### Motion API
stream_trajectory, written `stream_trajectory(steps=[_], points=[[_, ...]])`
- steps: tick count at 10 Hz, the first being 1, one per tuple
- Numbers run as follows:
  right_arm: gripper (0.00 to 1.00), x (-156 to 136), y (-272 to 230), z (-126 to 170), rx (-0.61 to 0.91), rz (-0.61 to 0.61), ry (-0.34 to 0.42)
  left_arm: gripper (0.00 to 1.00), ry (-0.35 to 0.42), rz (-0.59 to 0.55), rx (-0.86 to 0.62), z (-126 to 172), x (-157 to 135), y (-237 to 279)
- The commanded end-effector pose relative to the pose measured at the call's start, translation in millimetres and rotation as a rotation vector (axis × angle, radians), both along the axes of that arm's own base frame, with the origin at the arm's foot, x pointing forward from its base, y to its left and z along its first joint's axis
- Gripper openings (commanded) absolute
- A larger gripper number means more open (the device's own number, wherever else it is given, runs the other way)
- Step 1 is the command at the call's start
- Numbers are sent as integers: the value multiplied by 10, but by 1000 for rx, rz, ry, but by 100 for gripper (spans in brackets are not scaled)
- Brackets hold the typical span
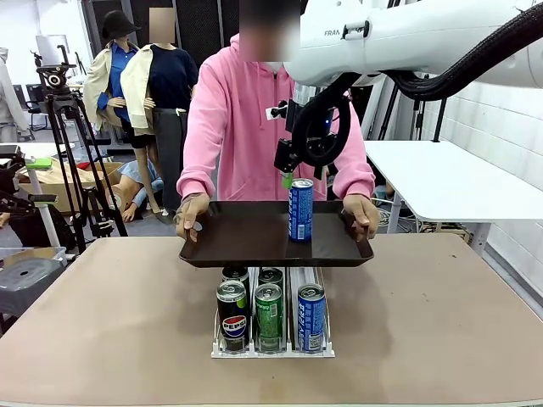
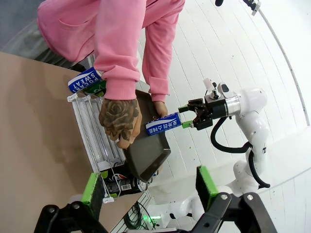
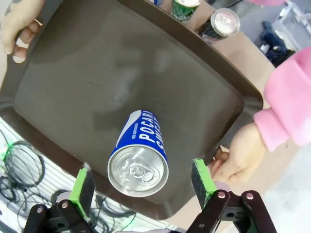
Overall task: Retrieve and hand over the desired beverage to the person.
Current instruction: Place the picked can on the Handle tray extended by the person, then pick up another can of the same type that the person held from the Automatic Can Dispenser.
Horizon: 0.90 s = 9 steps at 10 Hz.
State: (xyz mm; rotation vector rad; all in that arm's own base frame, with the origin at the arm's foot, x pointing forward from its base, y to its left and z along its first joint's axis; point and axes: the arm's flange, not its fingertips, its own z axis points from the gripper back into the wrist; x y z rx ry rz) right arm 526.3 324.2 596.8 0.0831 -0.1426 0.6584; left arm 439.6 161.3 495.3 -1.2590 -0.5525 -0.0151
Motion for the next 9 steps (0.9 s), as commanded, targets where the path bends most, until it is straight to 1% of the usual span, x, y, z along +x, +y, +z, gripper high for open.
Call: stream_trajectory(steps=[1,3,4,9], points=[[100,-69,-28,137,-38,13,-5,100,-4,-5,-6,5,-27,4],[100,-77,14,149,-72,7,2,100,-4,-5,-6,5,-27,4],[100,-66,-11,120,-15,6,-3,100,-4,-5,-6,5,-27,4],[100,-66,-11,120,-15,6,-3,100,-4,-5,-6,5,-27,4]])
